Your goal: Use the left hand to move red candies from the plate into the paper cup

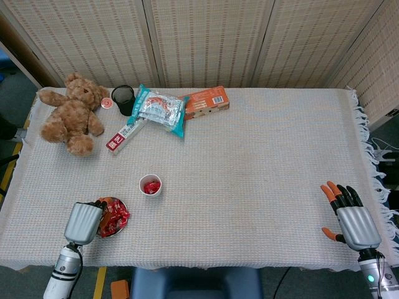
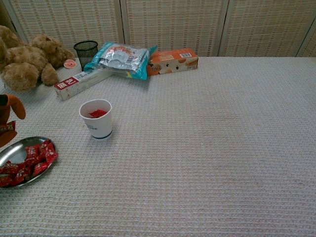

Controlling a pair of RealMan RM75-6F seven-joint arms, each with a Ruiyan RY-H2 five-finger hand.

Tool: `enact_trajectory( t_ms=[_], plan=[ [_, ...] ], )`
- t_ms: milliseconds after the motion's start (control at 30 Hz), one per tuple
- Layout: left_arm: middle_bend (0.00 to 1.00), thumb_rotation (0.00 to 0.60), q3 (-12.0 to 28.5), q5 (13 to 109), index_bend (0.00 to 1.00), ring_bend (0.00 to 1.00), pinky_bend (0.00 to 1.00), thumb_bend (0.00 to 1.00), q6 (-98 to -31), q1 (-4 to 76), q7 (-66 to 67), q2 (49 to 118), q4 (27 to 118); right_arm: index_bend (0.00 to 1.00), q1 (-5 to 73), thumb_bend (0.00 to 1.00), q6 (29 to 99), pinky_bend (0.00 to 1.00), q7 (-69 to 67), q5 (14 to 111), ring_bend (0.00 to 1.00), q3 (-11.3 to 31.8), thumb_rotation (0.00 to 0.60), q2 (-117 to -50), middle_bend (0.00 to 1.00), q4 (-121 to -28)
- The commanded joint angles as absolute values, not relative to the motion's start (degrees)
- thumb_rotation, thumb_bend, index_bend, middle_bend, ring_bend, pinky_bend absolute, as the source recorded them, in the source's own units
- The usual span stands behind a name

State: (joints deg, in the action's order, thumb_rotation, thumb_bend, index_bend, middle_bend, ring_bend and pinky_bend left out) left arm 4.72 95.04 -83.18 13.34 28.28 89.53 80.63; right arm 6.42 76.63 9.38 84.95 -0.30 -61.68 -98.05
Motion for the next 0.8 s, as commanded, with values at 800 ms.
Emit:
enact_trajectory(
  t_ms=[800],
  plan=[
    [0.58, 0.600, 15.76, 80.40, 0.40, 0.84, 1.00, 0.38, -66.51, 32.04, 35.62, 98.09, 81.03, 0.00, 6.81, 0.08, 75.73, 0.00, 8.04, 83.33, 0.00, 0.25, 0.600, -61.01, 0.00, -97.73]
  ],
)
